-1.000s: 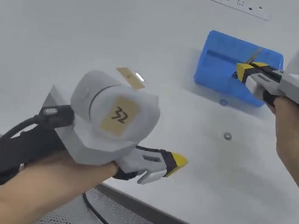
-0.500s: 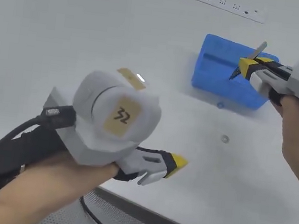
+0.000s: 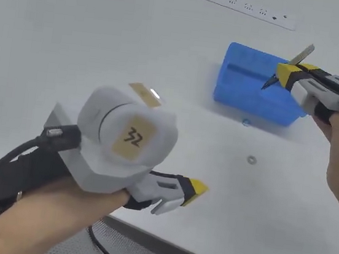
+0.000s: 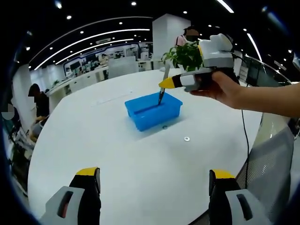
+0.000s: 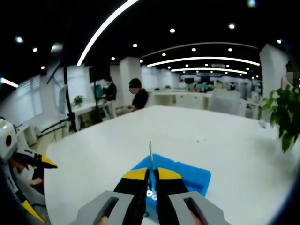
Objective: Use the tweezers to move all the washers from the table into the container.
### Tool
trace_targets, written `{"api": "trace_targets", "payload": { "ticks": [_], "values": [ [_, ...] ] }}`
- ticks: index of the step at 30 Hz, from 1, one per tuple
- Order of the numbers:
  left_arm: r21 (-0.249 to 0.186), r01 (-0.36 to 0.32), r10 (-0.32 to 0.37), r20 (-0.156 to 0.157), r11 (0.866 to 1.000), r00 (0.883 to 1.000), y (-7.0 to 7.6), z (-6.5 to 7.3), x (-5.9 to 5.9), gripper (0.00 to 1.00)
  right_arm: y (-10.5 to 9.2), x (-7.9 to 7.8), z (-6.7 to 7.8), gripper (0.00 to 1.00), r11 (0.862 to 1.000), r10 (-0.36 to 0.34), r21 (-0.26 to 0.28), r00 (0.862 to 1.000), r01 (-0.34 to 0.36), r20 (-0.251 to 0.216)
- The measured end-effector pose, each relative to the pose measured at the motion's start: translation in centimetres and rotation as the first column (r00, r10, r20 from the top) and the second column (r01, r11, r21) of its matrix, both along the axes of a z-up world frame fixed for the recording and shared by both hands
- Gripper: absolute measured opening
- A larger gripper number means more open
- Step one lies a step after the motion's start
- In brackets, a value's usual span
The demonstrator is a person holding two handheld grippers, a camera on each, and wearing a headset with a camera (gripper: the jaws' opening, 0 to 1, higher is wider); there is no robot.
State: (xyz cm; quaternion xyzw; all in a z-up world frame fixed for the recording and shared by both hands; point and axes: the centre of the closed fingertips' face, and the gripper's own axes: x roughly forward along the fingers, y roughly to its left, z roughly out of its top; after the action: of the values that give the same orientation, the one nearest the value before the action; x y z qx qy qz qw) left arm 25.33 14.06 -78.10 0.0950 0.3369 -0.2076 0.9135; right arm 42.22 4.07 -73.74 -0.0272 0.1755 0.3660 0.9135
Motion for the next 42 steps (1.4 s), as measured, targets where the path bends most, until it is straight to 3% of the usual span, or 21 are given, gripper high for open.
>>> {"api": "trace_targets", "payload": {
  "ticks": [5, 18, 30, 38, 42],
  "values": [
    [0.001, 0.004, -0.004, -0.004, 1.0, 1.0, -0.1, -0.1, -0.1, 0.99, 0.0, -1.4, 0.3, 0.02, 1.0, 0.006, 0.021, 1.0, -0.006, -0.005],
    [0.006, 0.004, -0.004, -0.007, 1.0, 1.0, -0.2, -0.3, -0.3, 0.97, -0.4, -3.6, -1.7, 0.02, 1.0, -0.004, 0.028, 0.998, 0.005, -0.064],
    [0.01, 0.011, -0.011, -0.008, 1.0, 1.0, -0.2, -0.4, -0.4, 0.97, -2.0, -6.9, -3.8, 0.02, 0.999, 0.01, -0.033, 0.993, -0.014, -0.115],
    [0.014, 0.008, -0.008, -0.008, 1.0, 1.0, -0.2, -0.4, -0.5, 0.97, -2.3, -8.2, -5.1, 0.02, 0.996, 0.021, -0.081, 0.992, -0.032, -0.128],
    [0.018, 0.011, -0.011, -0.009, 1.0, 1.0, -0.3, -0.4, -0.6, 0.97, -2.6, -8.6, -5.5, 0.03, 0.997, 0.017, -0.078, 0.989, -0.028, -0.147]
  ]
}}
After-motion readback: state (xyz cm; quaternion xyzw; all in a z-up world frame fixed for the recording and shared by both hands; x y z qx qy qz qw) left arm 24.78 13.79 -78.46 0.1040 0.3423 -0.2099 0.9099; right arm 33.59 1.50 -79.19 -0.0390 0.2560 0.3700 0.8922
